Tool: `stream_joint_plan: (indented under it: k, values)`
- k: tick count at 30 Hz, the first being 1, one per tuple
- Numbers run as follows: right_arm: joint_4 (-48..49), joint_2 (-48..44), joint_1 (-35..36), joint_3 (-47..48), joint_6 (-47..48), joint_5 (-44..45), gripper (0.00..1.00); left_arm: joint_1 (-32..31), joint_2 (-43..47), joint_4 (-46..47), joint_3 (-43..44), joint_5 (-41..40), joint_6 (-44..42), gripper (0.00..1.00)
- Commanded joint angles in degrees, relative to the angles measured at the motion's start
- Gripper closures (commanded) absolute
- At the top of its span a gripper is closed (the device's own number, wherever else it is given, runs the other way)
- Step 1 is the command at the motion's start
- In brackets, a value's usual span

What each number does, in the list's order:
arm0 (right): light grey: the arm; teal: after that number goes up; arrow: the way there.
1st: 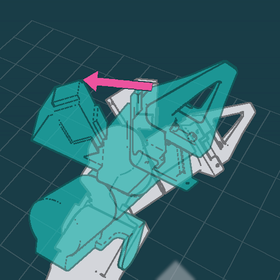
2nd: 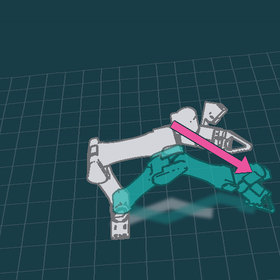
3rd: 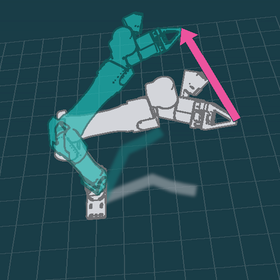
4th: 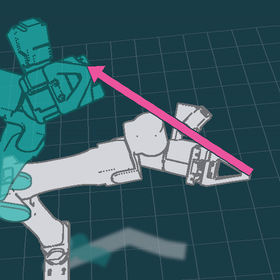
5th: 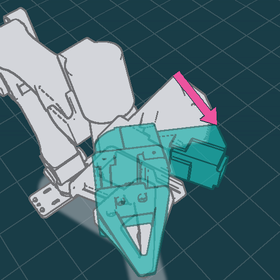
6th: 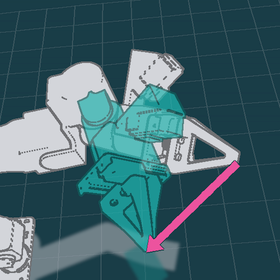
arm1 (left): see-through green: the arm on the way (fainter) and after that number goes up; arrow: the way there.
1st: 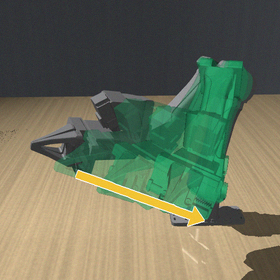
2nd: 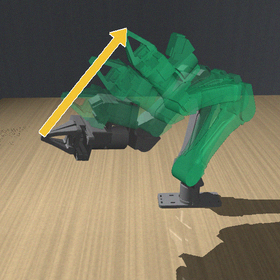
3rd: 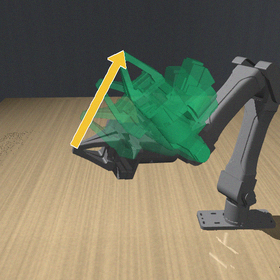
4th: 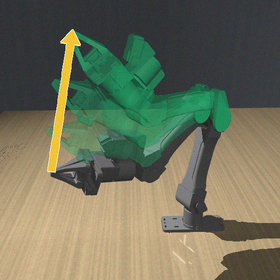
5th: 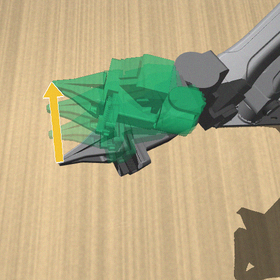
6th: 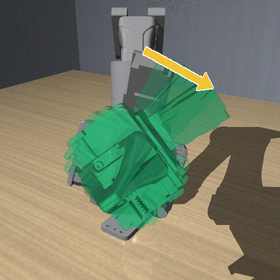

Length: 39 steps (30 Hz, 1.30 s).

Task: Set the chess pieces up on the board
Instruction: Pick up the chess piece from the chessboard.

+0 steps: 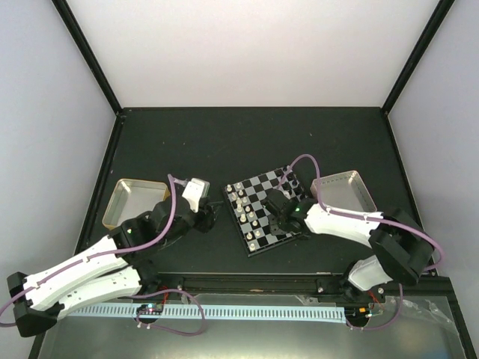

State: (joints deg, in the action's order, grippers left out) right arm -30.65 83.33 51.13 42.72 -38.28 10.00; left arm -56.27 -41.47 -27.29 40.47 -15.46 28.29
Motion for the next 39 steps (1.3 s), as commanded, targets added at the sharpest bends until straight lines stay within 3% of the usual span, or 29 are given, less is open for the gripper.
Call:
stream_joint_plan:
  k: [1, 5, 18, 28, 33, 39]
  values:
    - [-1.64, 1.94, 0.32, 1.75, 1.12, 2.50, 0.65, 0.28, 0.77, 1.03, -0.52, -1.12, 0.14, 0.50]
    - [-2.49, 3.19, 0.40, 2.45, 0.88, 2.75, 0.76, 0.28, 1.19, 0.81, -0.59, -0.93, -0.07, 0.50]
    - [-4.57, 1.60, 0.31, 2.32, 1.31, -1.55, 0.71, 0.24, 1.14, 1.40, -1.09, -0.63, 0.01, 0.49]
    - [-4.15, 3.21, 0.26, 2.81, 1.11, -0.42, 0.83, 0.28, 1.04, 1.54, -1.09, -0.36, 0.32, 0.49]
    - [1.10, 0.59, 0.22, 2.52, -0.97, -1.61, 0.85, 0.28, 1.39, 2.35, -1.72, 0.18, 0.53, 0.49]
    - [14.32, -11.07, 0.23, 0.41, -11.36, -9.81, 0.84, 0.28, 2.20, 7.64, -4.60, 3.41, 2.44, 0.45]
